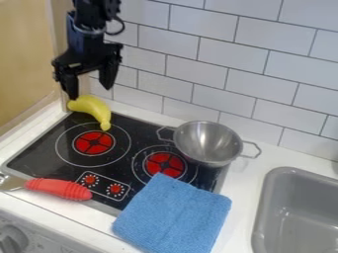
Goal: Move the red fork to the middle of the stove
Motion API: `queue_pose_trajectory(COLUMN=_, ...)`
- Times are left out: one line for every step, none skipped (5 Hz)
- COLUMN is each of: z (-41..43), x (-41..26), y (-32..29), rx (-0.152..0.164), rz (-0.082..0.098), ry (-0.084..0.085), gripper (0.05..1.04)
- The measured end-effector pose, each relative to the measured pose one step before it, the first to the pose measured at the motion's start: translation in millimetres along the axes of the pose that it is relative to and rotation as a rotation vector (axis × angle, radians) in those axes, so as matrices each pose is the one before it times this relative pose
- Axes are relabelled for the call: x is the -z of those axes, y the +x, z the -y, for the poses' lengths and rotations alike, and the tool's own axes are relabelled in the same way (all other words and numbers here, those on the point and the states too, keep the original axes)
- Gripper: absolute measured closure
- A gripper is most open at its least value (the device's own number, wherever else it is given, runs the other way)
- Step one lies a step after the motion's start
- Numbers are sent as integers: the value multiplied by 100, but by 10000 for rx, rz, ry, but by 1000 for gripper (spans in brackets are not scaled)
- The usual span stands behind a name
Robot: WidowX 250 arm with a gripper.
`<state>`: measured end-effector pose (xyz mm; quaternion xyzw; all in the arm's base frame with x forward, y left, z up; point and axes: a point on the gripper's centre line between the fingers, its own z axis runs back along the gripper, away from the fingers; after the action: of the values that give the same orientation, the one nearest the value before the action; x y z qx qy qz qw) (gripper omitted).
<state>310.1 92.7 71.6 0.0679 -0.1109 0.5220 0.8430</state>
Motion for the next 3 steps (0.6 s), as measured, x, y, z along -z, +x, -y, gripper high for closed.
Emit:
queue_pose_trajectory(z=-1535, x=-652, y=-2611, rx=-631, rz=-186, ry=515, gripper=85)
queue_pose_trajectory(z=-2135, x=-903, y=-2256, rx=-942, rz=68, ry=641, gripper=85)
queue_pose_trajectory(z=-1666, x=1097, y=-1359, rx=-561, rz=-383, ry=628, gripper=85)
